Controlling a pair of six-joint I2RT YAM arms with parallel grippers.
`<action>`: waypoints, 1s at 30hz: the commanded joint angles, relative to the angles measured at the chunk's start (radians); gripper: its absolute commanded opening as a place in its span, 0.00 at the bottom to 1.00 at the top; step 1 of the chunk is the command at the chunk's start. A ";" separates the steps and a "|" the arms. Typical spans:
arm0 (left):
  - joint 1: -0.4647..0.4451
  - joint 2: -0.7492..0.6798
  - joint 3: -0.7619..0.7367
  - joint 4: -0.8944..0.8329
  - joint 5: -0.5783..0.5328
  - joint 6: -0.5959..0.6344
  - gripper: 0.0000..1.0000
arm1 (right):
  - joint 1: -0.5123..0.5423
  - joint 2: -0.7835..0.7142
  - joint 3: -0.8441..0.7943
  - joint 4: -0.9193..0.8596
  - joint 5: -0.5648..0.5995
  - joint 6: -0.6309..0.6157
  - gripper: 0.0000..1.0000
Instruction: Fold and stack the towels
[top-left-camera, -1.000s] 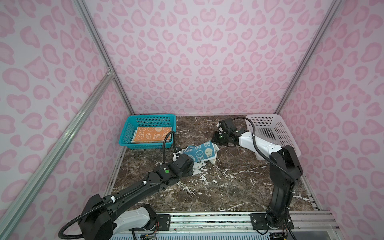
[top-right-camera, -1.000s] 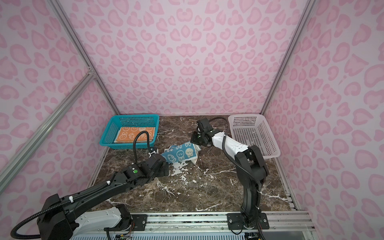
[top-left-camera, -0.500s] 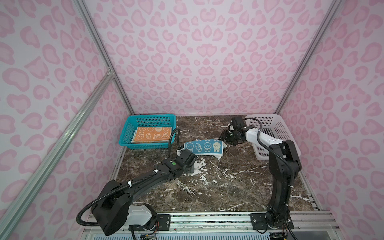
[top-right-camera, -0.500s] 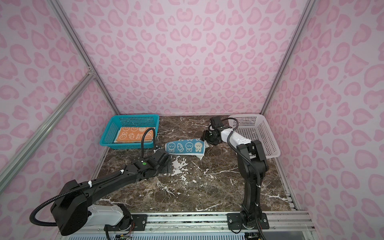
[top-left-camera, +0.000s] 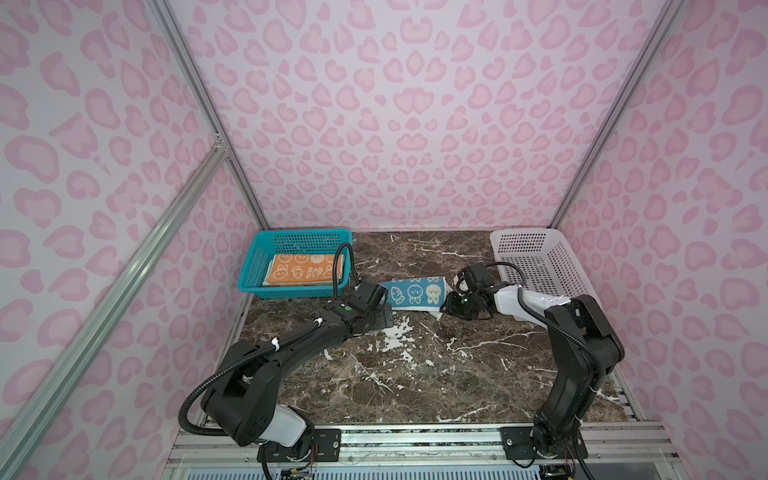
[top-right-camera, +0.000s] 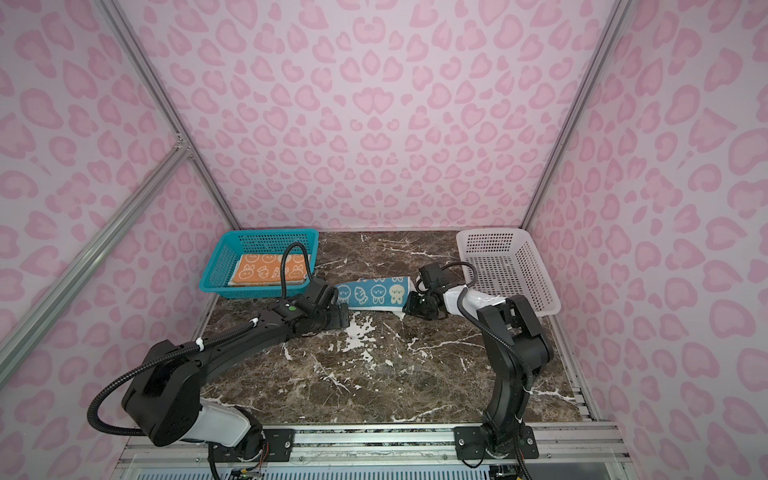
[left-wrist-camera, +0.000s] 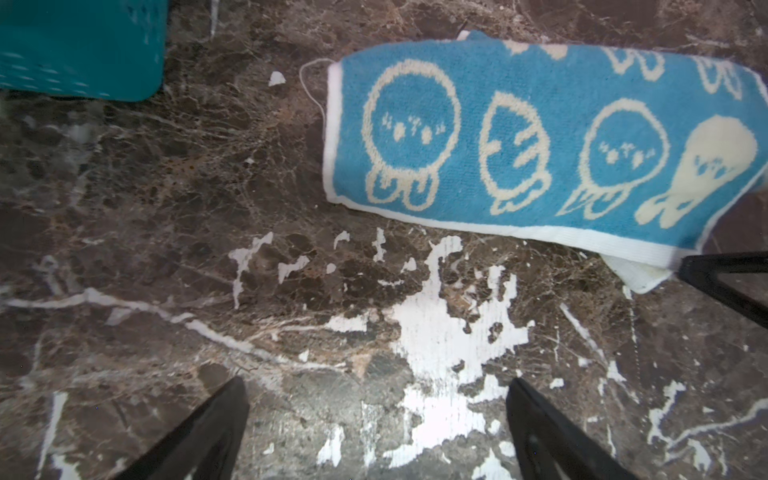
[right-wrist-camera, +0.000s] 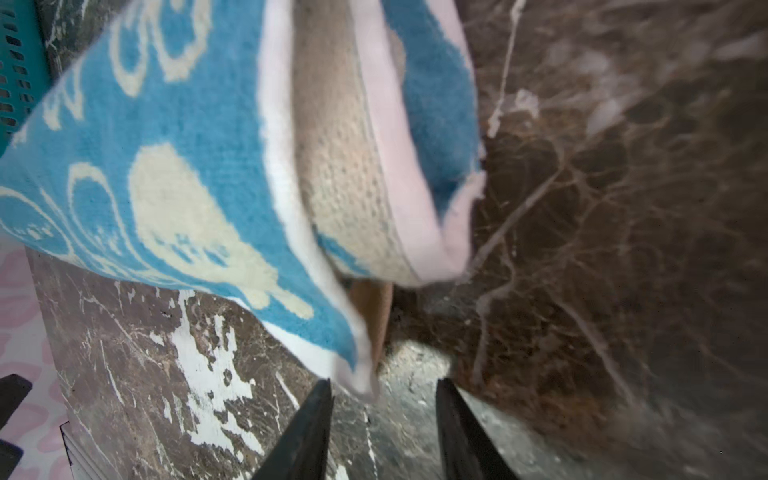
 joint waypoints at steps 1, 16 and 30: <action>0.007 0.021 0.015 0.049 0.063 -0.020 0.98 | 0.008 0.023 0.009 0.048 -0.003 0.009 0.38; 0.012 0.060 0.020 0.049 0.074 -0.017 0.98 | 0.028 0.006 0.024 -0.015 0.072 -0.027 0.18; 0.012 0.055 0.016 0.046 0.074 -0.015 0.98 | 0.046 -0.004 0.046 -0.065 0.122 -0.053 0.13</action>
